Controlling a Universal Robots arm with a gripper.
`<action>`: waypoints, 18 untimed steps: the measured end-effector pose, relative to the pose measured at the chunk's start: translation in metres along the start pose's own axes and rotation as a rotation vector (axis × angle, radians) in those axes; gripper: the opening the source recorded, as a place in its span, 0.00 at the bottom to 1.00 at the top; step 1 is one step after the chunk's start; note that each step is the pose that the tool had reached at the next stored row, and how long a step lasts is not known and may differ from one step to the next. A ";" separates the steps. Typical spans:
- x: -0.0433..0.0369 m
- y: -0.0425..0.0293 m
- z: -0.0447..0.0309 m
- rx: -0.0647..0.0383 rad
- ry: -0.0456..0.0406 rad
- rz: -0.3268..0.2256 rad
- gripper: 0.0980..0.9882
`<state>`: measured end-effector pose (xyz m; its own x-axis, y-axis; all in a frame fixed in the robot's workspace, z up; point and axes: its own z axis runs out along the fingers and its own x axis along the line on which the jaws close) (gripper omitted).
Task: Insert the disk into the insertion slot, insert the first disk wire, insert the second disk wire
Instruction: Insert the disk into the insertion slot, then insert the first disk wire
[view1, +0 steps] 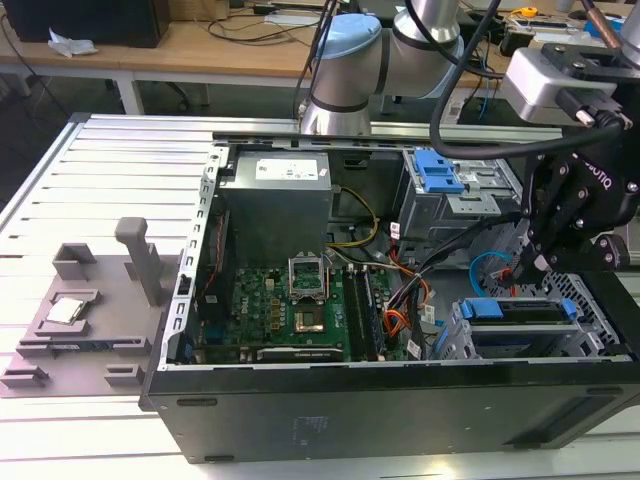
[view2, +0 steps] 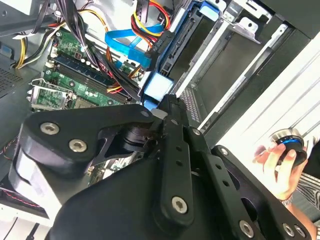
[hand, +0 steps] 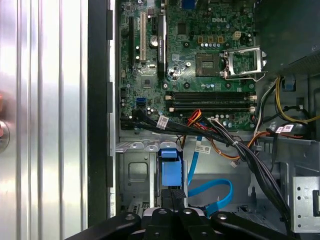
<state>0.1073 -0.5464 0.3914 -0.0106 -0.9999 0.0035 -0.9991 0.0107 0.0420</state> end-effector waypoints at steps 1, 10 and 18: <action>0.0000 0.0000 0.0001 0.000 0.0000 0.000 0.01; 0.0000 -0.0005 0.0007 0.000 -0.0002 0.000 0.01; -0.0031 -0.0246 -0.0004 0.000 0.0000 0.000 0.01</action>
<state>0.1319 -0.5435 0.3908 -0.0106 -0.9999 0.0035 -0.9990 0.0108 0.0424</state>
